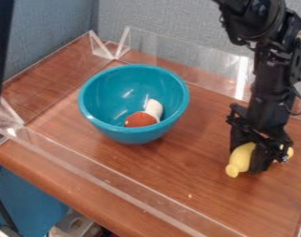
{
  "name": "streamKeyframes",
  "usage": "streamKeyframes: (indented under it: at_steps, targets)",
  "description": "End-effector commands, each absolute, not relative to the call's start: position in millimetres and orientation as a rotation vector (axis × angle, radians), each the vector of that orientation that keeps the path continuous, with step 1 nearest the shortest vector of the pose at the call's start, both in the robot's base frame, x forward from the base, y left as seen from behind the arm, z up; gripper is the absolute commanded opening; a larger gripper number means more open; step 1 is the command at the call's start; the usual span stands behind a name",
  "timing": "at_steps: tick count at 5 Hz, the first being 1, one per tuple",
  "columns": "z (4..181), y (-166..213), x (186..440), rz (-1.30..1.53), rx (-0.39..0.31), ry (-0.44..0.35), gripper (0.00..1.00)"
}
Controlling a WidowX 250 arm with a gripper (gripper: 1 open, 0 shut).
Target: Remove the yellow object from the blue bowl and put it on the table
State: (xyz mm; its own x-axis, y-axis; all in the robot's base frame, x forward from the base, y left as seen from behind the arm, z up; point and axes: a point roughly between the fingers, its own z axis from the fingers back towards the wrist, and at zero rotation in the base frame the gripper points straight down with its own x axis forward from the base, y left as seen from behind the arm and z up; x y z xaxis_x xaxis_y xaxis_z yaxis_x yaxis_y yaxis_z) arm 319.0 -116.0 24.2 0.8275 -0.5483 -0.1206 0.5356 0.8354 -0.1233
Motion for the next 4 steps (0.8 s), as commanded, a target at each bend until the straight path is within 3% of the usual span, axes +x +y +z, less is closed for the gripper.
streamKeyframes:
  at_steps: [1,4]
  targets:
    - [15.7,-118.3,314.9,-0.533,-0.090,0.177,0.00]
    - [13.5,-135.7,291.9,-0.510,-0.091,0.212,0.00]
